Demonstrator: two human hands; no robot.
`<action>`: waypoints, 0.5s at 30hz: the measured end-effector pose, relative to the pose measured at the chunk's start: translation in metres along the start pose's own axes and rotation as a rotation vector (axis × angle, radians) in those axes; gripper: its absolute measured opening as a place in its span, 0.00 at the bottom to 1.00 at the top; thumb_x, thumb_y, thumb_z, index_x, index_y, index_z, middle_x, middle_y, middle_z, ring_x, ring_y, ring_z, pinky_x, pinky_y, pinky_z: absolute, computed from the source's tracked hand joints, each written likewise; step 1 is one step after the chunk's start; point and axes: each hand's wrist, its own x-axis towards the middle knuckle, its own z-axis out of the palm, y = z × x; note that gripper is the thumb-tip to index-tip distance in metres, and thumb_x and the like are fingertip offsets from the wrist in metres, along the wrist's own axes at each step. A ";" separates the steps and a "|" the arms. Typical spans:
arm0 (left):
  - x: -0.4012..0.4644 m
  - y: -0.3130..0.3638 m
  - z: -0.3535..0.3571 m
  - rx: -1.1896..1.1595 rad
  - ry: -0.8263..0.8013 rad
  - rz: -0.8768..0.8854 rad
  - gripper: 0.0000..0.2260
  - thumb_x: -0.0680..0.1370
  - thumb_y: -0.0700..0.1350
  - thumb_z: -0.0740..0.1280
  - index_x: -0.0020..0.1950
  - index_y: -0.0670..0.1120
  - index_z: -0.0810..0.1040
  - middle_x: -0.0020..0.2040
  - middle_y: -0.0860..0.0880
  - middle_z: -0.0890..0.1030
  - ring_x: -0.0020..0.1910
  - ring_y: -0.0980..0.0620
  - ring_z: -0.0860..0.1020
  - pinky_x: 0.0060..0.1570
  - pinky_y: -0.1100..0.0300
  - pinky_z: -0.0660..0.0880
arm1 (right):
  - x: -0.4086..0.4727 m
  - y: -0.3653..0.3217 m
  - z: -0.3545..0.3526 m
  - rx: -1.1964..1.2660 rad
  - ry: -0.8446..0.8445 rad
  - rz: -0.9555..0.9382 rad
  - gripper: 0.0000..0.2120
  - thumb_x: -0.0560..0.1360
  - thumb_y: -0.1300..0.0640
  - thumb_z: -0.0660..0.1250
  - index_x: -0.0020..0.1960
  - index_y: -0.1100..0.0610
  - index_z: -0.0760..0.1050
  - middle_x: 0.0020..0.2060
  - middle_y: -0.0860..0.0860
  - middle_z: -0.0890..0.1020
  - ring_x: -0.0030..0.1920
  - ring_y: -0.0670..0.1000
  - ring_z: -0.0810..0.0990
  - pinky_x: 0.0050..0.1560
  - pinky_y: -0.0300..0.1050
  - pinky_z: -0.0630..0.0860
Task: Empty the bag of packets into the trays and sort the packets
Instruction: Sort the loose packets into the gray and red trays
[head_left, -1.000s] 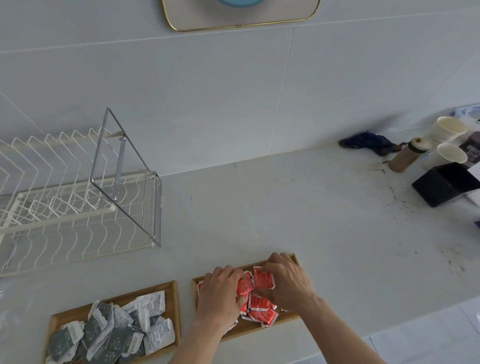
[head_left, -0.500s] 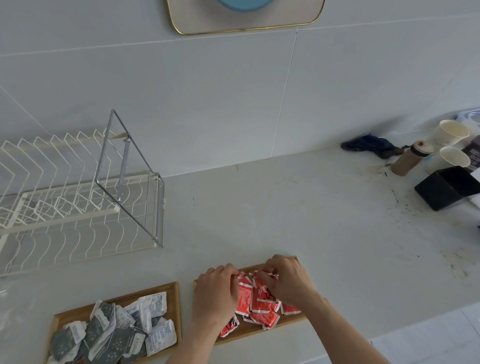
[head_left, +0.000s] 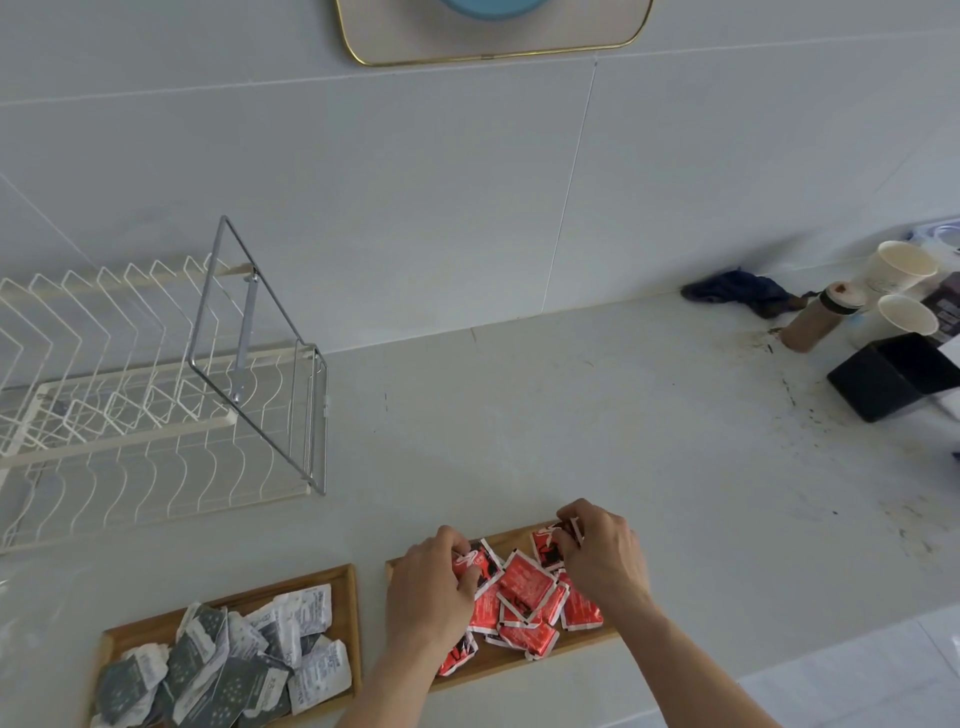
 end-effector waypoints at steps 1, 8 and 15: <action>0.000 -0.001 0.001 0.029 0.007 0.023 0.11 0.77 0.56 0.69 0.58 0.57 0.74 0.56 0.58 0.81 0.54 0.57 0.78 0.53 0.64 0.77 | -0.001 0.001 0.000 -0.078 0.023 -0.034 0.13 0.78 0.51 0.68 0.62 0.51 0.79 0.53 0.50 0.82 0.51 0.52 0.81 0.47 0.46 0.79; 0.003 -0.007 0.006 0.130 0.003 0.082 0.15 0.76 0.61 0.67 0.61 0.59 0.72 0.61 0.58 0.75 0.63 0.55 0.71 0.68 0.56 0.69 | 0.001 0.006 0.006 -0.302 0.022 -0.107 0.24 0.75 0.42 0.69 0.69 0.48 0.75 0.61 0.49 0.74 0.63 0.52 0.71 0.57 0.48 0.78; 0.006 -0.011 -0.006 0.110 0.060 0.123 0.23 0.79 0.64 0.60 0.72 0.59 0.67 0.74 0.57 0.69 0.74 0.54 0.65 0.76 0.56 0.58 | 0.004 -0.001 0.006 -0.291 0.083 -0.189 0.27 0.77 0.39 0.65 0.73 0.48 0.72 0.76 0.55 0.69 0.77 0.58 0.64 0.74 0.55 0.64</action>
